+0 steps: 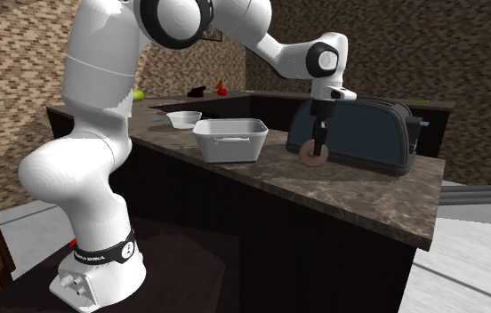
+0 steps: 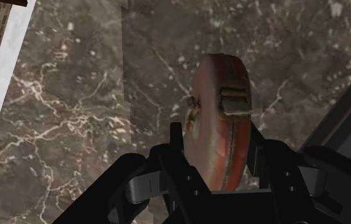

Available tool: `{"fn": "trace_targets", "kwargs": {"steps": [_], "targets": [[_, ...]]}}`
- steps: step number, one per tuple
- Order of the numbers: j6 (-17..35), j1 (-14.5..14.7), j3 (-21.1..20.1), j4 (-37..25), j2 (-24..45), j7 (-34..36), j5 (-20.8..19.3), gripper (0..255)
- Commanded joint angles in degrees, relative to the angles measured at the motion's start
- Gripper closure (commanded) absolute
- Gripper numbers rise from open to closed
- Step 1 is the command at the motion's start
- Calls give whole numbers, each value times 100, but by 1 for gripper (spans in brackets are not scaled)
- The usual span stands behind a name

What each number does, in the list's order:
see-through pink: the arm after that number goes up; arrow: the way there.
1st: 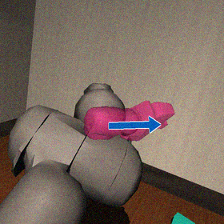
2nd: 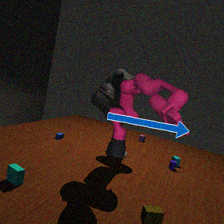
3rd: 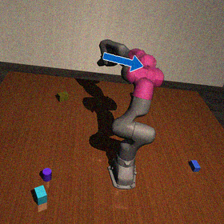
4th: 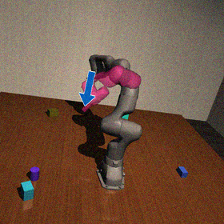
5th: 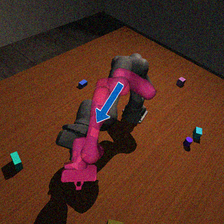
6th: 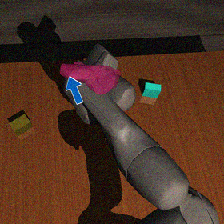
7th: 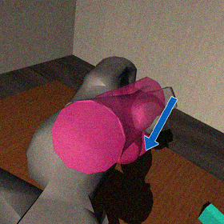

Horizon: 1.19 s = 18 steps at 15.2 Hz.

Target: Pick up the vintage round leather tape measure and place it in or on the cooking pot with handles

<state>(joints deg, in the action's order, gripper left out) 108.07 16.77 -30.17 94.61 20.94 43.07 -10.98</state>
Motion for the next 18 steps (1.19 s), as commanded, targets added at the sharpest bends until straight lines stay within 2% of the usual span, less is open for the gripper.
{"fn": "trace_targets", "kwargs": {"steps": [1, 18], "targets": [[-133, 6, -14, -100, -38, -8, 24, 255], [-1386, 81, -76, -1253, -164, -97, 122, 255]]}}
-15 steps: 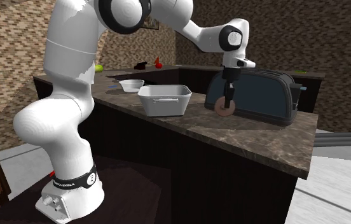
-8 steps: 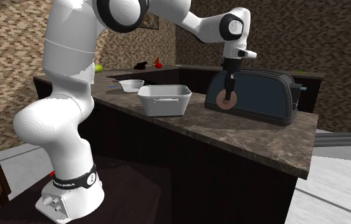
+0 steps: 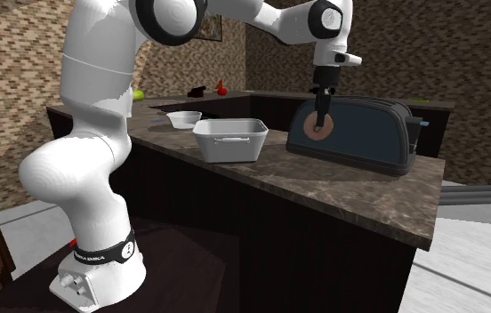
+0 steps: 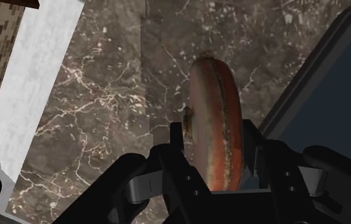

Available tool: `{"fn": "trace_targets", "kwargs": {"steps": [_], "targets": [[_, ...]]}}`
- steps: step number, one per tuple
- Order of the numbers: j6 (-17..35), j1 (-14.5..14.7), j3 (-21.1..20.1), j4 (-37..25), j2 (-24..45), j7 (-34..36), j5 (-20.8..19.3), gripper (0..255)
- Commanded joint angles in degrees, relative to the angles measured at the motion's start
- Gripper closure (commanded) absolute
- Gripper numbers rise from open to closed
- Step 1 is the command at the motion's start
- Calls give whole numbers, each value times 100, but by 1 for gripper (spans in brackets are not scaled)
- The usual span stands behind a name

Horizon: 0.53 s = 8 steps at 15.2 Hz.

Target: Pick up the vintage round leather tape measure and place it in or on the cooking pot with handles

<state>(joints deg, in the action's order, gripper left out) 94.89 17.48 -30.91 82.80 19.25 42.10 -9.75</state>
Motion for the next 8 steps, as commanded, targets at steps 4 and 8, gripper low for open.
{"fn": "trace_targets", "kwargs": {"steps": [4, 8], "targets": [[-395, 57, -10, -433, 42, -5, -15, 255], [-738, 122, -16, -841, 110, -4, -46, 255]]}}
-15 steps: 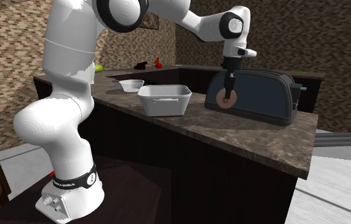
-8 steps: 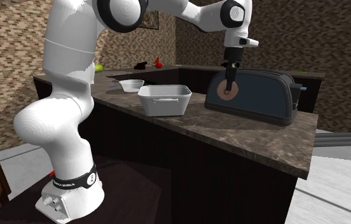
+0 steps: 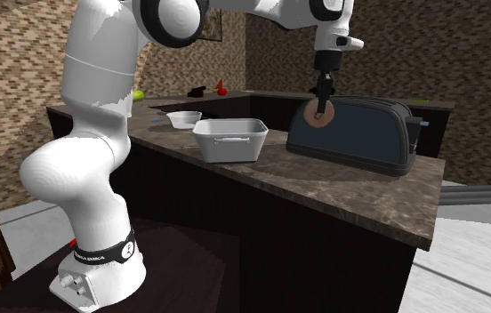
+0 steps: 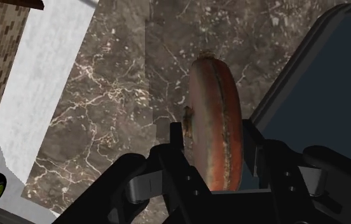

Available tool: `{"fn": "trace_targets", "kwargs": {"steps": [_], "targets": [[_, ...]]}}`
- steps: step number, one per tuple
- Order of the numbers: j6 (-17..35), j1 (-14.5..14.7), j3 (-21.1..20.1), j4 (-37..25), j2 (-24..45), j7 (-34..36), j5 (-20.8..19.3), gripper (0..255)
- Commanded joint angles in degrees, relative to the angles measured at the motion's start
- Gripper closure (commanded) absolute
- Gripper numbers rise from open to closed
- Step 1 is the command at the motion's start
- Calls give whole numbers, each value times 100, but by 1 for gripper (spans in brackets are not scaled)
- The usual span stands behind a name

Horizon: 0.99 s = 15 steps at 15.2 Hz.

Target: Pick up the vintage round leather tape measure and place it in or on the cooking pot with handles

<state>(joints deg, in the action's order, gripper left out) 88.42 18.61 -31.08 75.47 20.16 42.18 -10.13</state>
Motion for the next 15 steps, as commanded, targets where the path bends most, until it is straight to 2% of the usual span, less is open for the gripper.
{"fn": "trace_targets", "kwargs": {"steps": [1, 8, 15], "targets": [[-180, 29, 1, -217, 41, -10, -19, 255], [-804, 201, 1, -1043, 254, 3, -127, 255], [-314, 147, -285, 558, -974, 493, 486, 255]]}}
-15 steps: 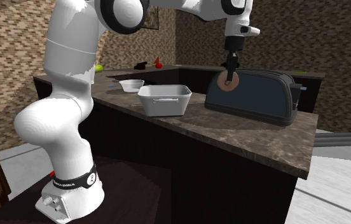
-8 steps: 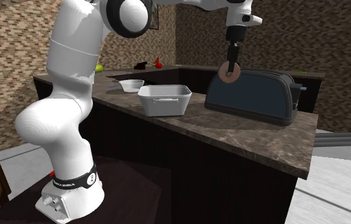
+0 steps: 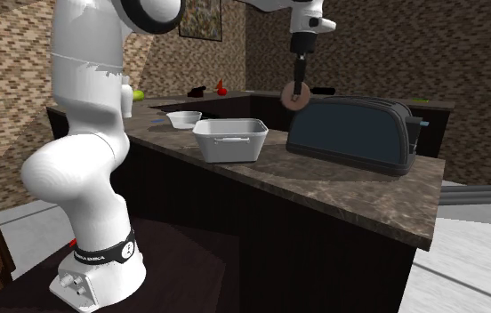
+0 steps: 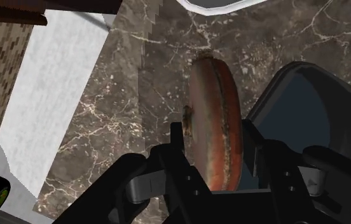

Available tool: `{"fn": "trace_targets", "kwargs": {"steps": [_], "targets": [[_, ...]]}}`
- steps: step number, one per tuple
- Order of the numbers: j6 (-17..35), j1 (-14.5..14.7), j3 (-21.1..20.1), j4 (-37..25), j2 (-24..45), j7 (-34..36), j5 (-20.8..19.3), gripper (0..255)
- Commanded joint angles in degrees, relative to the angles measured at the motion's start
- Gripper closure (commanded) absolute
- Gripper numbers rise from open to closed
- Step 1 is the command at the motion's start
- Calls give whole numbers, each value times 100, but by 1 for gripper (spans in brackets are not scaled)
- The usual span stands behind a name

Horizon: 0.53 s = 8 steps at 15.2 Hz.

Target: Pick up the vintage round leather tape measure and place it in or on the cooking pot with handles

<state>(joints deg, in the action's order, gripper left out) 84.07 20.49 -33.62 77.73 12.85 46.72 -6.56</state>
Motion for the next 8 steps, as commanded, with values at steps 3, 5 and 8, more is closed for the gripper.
{"fn": "trace_targets", "kwargs": {"steps": [3, 5, 8], "targets": [[233, 23, -143, 799, -662, 251, 367, 255], [286, 84, -221, 1058, -913, 400, 518, 255], [339, 198, -345, 1379, -1247, 639, 731, 255]]}}
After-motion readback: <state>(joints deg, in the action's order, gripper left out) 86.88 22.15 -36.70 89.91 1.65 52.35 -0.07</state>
